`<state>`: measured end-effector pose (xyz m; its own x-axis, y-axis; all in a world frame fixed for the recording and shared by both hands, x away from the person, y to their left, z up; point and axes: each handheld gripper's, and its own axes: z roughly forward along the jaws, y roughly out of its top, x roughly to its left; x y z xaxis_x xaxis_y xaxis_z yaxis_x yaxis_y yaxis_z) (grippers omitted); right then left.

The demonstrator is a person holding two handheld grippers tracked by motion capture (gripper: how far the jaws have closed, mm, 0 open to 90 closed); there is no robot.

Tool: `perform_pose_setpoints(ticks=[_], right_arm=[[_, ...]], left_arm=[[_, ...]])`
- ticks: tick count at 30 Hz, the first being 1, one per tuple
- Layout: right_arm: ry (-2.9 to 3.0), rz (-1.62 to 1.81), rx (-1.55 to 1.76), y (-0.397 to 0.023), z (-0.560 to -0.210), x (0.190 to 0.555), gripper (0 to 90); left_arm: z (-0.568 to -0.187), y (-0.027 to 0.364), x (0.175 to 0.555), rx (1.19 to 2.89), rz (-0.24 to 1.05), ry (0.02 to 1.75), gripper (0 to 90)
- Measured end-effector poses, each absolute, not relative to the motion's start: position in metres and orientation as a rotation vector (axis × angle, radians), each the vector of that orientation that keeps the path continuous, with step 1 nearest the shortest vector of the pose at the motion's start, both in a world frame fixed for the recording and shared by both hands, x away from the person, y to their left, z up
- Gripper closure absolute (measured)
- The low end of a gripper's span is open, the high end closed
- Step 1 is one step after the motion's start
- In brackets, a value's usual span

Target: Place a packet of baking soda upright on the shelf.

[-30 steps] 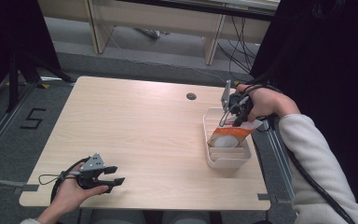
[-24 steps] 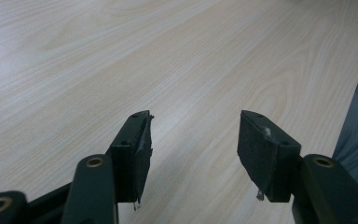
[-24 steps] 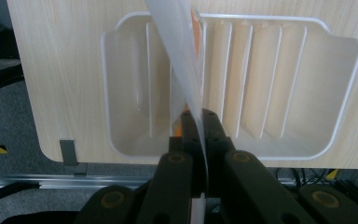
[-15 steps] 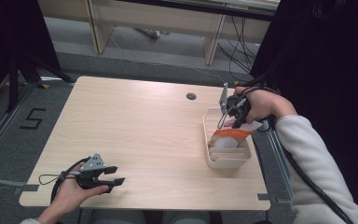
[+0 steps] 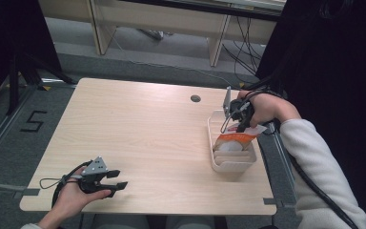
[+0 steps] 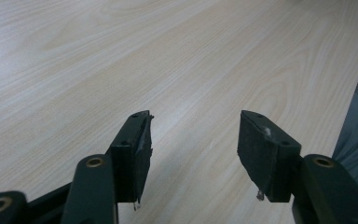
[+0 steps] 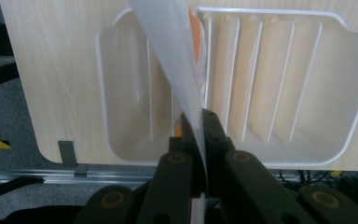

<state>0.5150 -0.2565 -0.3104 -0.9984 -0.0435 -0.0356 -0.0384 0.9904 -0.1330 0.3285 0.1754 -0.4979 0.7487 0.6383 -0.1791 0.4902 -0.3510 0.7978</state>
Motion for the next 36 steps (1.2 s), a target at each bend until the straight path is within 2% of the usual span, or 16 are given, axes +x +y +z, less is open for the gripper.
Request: perform_pose_setpoints(ticks=[28, 35, 36], right_arm=[[3.104, -0.191, -0.099, -0.2512, -0.3194, 0.5163, 90.0], [3.11, -0.198, -0.023, -0.2525, -0.319, 0.5137, 90.0], [3.11, -0.167, -0.118, -0.2521, -0.3204, 0.5173, 90.0]], left_arm=[[-0.4974, 0.1762, 0.3284, 2.025, 0.208, 0.848, 43.8], [-0.4973, 0.1762, 0.3282, 2.026, 0.212, 0.849, 43.8], [-0.4973, 0.1761, 0.3282, 2.025, 0.212, 0.85, 43.8]])
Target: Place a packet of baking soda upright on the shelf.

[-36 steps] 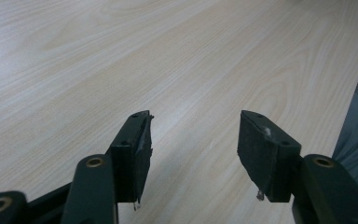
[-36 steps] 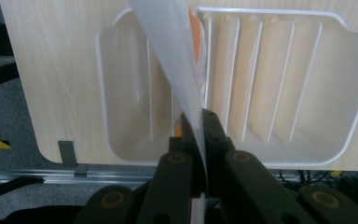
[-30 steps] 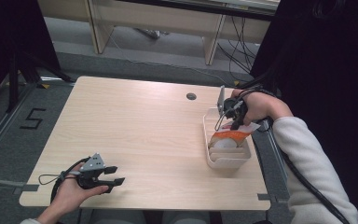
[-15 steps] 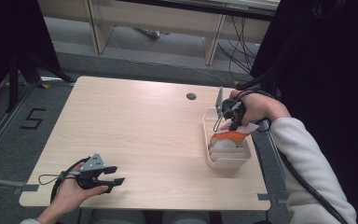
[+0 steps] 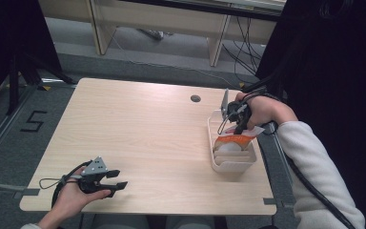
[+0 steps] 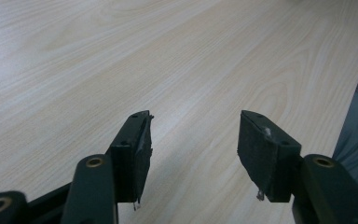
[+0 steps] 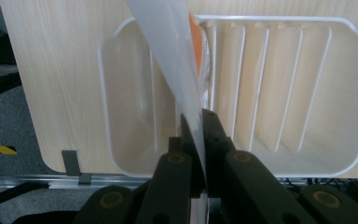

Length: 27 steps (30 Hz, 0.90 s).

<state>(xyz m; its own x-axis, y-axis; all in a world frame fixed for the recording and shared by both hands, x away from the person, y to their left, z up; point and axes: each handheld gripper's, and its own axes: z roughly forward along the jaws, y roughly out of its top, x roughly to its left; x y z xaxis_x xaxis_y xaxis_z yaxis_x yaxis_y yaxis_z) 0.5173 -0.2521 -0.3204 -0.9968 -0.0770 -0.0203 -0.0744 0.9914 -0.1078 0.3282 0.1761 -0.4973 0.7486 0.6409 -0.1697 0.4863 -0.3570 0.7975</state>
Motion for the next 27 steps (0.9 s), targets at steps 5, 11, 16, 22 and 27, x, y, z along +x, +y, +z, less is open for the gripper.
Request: perform_pose_setpoints(ticks=[5, 11, 16, 22, 27], right_arm=[[3.122, -0.183, -0.023, -0.2538, -0.3227, 0.5138, 89.9], [3.11, -0.209, 0.022, -0.255, -0.3228, 0.5125, 86.1], [3.105, -0.196, 0.052, -0.2556, -0.3221, 0.5118, 79.8], [3.092, -0.185, 0.148, -0.2563, -0.3195, 0.5075, 64.1], [3.07, -0.137, 0.227, -0.2571, -0.3166, 0.5063, 53.7]], left_arm=[[-0.4973, 0.176, 0.3282, 2.025, 0.212, 0.85, 43.7], [-0.4974, 0.176, 0.3283, 2.026, 0.212, 0.849, 43.7], [-0.4974, 0.176, 0.3284, 2.026, 0.211, 0.849, 43.7], [-0.4975, 0.1761, 0.3286, 2.026, 0.206, 0.848, 43.7], [-0.4976, 0.176, 0.3286, 2.026, 0.206, 0.848, 43.6]])
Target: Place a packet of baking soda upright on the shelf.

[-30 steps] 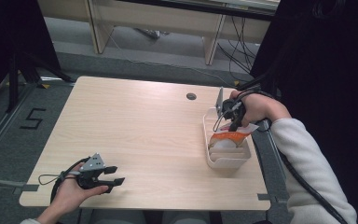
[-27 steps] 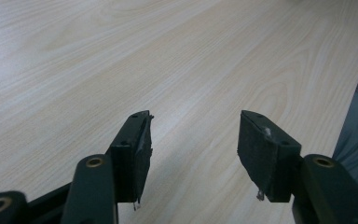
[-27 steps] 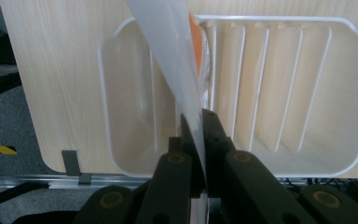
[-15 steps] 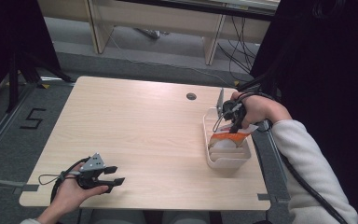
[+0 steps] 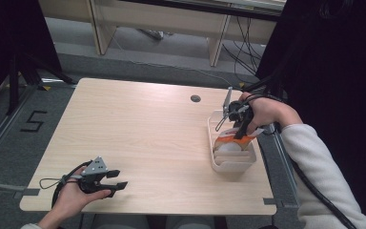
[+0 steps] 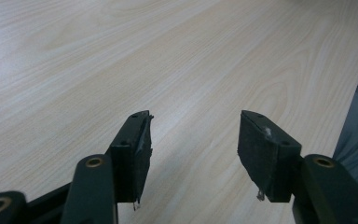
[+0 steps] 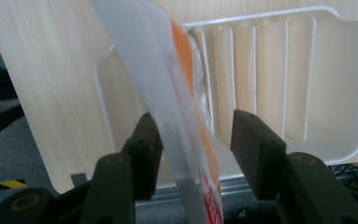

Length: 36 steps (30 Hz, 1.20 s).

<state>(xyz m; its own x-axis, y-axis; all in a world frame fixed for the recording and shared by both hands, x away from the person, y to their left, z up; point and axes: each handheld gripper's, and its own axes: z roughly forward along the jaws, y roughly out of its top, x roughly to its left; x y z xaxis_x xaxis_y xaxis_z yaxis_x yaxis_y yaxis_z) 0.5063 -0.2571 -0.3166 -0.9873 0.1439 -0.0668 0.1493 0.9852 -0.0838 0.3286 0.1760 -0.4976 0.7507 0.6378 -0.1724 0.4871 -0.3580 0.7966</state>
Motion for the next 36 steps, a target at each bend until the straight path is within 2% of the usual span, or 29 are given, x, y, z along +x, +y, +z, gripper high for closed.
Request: perform_pose_setpoints(ticks=[2, 12, 23, 36], right_arm=[[3.057, -0.105, 0.238, -0.258, -0.315, 0.505, 48.8], [3.008, -0.002, 0.279, -0.261, -0.308, 0.5, 40.4], [2.942, 0.115, 0.281, -0.262, -0.293, 0.49, 37.4], [2.825, 0.465, 0.304, -0.248, -0.286, 0.464, 33.1]], left_arm=[[-0.498, 0.176, 0.329, 2.026, 0.206, 0.848, 43.6], [-0.498, 0.176, 0.329, 2.028, 0.208, 0.848, 43.3], [-0.498, 0.176, 0.329, 2.026, 0.206, 0.855, 42.8], [-0.497, 0.177, 0.329, 2.021, 0.219, 0.849, 42.7]])
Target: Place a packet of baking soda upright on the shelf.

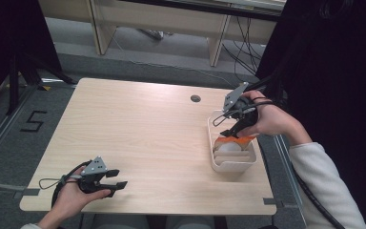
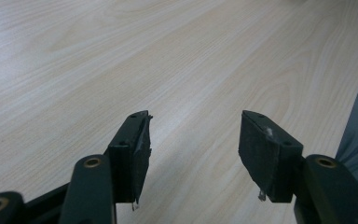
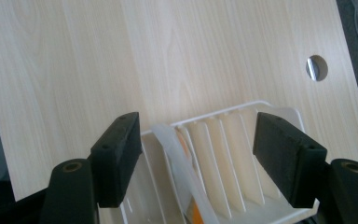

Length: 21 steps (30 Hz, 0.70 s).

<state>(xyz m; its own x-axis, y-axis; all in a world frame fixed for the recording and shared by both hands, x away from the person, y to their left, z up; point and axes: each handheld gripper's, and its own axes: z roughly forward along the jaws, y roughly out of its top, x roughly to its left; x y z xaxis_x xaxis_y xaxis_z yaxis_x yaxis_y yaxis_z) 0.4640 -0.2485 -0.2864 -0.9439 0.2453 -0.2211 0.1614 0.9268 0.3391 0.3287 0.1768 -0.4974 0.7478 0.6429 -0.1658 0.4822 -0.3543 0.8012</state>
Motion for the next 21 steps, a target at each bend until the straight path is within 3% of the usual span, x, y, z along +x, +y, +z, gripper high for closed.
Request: perform_pose_setpoints(ticks=[21], right_arm=[[2.667, 0.728, 0.256, -0.233, -0.305, 0.432, 33.1]], left_arm=[[-0.497, 0.177, 0.329, 2.022, 0.223, 0.849, 42.6]])
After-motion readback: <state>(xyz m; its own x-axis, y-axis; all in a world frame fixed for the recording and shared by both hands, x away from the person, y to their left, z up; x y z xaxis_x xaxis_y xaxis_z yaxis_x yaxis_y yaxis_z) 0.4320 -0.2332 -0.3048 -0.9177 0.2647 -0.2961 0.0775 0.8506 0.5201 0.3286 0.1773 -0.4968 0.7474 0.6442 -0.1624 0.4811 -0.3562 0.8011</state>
